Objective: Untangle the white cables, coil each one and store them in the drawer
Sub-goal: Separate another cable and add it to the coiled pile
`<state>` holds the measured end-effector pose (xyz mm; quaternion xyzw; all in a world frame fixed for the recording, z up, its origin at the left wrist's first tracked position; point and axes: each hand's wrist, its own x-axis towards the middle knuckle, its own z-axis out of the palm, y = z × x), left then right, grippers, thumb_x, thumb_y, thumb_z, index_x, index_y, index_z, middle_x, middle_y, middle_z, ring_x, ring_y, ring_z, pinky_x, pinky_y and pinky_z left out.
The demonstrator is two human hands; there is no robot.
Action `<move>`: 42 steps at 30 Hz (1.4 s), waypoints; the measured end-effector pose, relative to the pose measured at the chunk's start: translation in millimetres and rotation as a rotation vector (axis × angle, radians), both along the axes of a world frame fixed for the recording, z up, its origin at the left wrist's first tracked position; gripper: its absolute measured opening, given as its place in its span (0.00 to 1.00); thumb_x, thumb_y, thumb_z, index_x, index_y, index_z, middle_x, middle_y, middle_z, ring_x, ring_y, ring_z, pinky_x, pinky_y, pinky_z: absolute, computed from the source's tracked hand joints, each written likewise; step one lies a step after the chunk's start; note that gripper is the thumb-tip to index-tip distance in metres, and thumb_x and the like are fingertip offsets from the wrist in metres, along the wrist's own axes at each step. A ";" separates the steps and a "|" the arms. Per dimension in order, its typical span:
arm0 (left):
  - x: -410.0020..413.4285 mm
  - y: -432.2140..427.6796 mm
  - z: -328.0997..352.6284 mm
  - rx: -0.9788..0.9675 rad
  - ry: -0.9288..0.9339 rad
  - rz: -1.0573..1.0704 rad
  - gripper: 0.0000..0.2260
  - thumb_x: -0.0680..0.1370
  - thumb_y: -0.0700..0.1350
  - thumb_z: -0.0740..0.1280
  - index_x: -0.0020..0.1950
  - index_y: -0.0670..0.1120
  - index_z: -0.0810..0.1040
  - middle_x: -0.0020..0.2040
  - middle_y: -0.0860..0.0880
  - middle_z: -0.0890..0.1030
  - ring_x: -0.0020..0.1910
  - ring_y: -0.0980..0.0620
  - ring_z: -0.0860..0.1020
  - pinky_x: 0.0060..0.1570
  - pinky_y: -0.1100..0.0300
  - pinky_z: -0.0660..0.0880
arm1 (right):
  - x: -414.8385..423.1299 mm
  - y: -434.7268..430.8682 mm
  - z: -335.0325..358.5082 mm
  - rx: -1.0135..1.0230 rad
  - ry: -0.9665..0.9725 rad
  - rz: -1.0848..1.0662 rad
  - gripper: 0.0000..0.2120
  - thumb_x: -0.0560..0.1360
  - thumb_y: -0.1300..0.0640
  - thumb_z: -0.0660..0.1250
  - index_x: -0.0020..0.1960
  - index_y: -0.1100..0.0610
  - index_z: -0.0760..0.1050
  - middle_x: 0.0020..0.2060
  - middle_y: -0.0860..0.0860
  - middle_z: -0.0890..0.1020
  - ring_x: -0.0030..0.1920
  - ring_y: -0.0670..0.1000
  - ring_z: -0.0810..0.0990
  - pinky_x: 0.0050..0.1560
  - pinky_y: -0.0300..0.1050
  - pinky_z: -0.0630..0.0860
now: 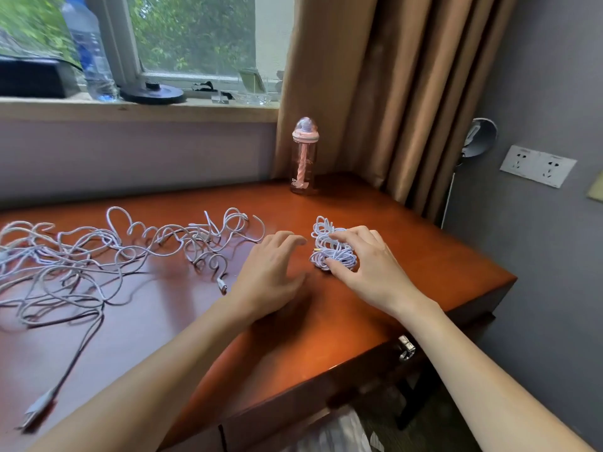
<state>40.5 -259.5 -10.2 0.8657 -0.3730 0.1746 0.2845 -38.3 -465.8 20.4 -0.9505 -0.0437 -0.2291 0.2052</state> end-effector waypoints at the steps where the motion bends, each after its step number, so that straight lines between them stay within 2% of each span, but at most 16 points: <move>1: -1.9 8.2 2.1 0.014 -0.015 0.011 0.23 0.73 0.51 0.71 0.68 0.49 0.74 0.66 0.50 0.75 0.65 0.46 0.73 0.62 0.49 0.71 | 1.7 5.6 1.7 -0.001 -0.010 0.016 0.21 0.77 0.45 0.70 0.69 0.47 0.74 0.59 0.44 0.75 0.62 0.48 0.71 0.66 0.50 0.69; 5: -8.6 50.3 12.8 0.068 -0.049 0.068 0.23 0.75 0.54 0.65 0.69 0.49 0.74 0.69 0.51 0.74 0.69 0.49 0.68 0.66 0.51 0.65 | 11.4 33.8 5.1 -0.008 -0.047 0.095 0.19 0.77 0.47 0.71 0.67 0.48 0.76 0.58 0.45 0.76 0.61 0.48 0.72 0.67 0.49 0.67; 8: -9.9 84.7 16.6 0.092 -0.061 0.121 0.22 0.76 0.54 0.65 0.69 0.50 0.74 0.69 0.52 0.74 0.69 0.49 0.69 0.65 0.51 0.66 | 21.8 59.0 6.0 -0.026 -0.031 0.154 0.19 0.78 0.47 0.70 0.68 0.48 0.75 0.59 0.46 0.77 0.63 0.49 0.72 0.70 0.46 0.64; 11: -9.1 114.7 16.2 0.090 -0.053 0.175 0.21 0.76 0.54 0.64 0.68 0.50 0.74 0.69 0.52 0.75 0.68 0.48 0.70 0.64 0.49 0.68 | 33.5 85.0 6.8 -0.057 -0.009 0.202 0.20 0.78 0.46 0.69 0.68 0.47 0.74 0.59 0.45 0.76 0.62 0.49 0.72 0.68 0.52 0.68; 14: -9.4 139.9 11.7 0.059 -0.033 0.209 0.22 0.76 0.57 0.60 0.67 0.51 0.74 0.67 0.53 0.76 0.68 0.48 0.71 0.64 0.46 0.70 | 43.5 109.8 5.5 -0.070 0.014 0.243 0.20 0.78 0.45 0.68 0.68 0.46 0.74 0.59 0.44 0.76 0.62 0.49 0.72 0.66 0.52 0.69; 21: -7.2 187.0 -1.8 0.014 -0.017 0.292 0.20 0.75 0.53 0.62 0.66 0.51 0.74 0.67 0.54 0.75 0.69 0.49 0.70 0.66 0.48 0.68 | 68.7 154.7 -0.7 -0.065 0.025 0.325 0.18 0.77 0.48 0.69 0.66 0.48 0.77 0.58 0.45 0.78 0.59 0.49 0.74 0.63 0.50 0.69; 24: -4.1 201.2 -3.8 0.022 -0.020 0.332 0.20 0.75 0.51 0.64 0.66 0.50 0.75 0.67 0.52 0.76 0.68 0.49 0.70 0.65 0.50 0.66 | 76.9 172.6 -2.4 -0.056 0.055 0.367 0.20 0.74 0.45 0.66 0.64 0.49 0.78 0.57 0.46 0.79 0.58 0.50 0.75 0.63 0.52 0.71; 27: -3.7 214.3 -6.9 0.020 -0.015 0.351 0.20 0.74 0.53 0.61 0.65 0.50 0.76 0.66 0.52 0.76 0.67 0.48 0.71 0.65 0.48 0.67 | 83.8 190.1 -9.3 -0.057 0.072 0.427 0.19 0.74 0.44 0.64 0.62 0.49 0.79 0.56 0.45 0.79 0.59 0.51 0.76 0.64 0.53 0.73; 33: -7.0 234.7 -22.2 -0.007 -0.023 0.374 0.16 0.75 0.49 0.66 0.62 0.49 0.79 0.64 0.51 0.78 0.67 0.48 0.72 0.65 0.49 0.68 | 86.6 198.4 -22.3 -0.055 -0.046 0.348 0.13 0.73 0.49 0.67 0.57 0.47 0.82 0.53 0.45 0.80 0.57 0.52 0.75 0.57 0.50 0.70; 37: -3.9 230.0 -24.3 -0.039 -0.062 0.382 0.15 0.74 0.48 0.66 0.60 0.48 0.80 0.63 0.51 0.79 0.65 0.46 0.72 0.64 0.47 0.69 | 83.1 174.8 -30.7 -0.026 -0.004 0.302 0.13 0.74 0.58 0.71 0.58 0.51 0.82 0.51 0.48 0.79 0.55 0.54 0.75 0.61 0.49 0.72; 42: -5.2 213.7 -17.2 0.043 -0.118 0.372 0.16 0.74 0.50 0.66 0.60 0.49 0.79 0.65 0.51 0.77 0.67 0.44 0.69 0.65 0.51 0.59 | 78.1 165.1 -27.5 0.119 0.005 0.303 0.11 0.75 0.66 0.70 0.53 0.53 0.83 0.49 0.48 0.79 0.51 0.51 0.80 0.57 0.49 0.77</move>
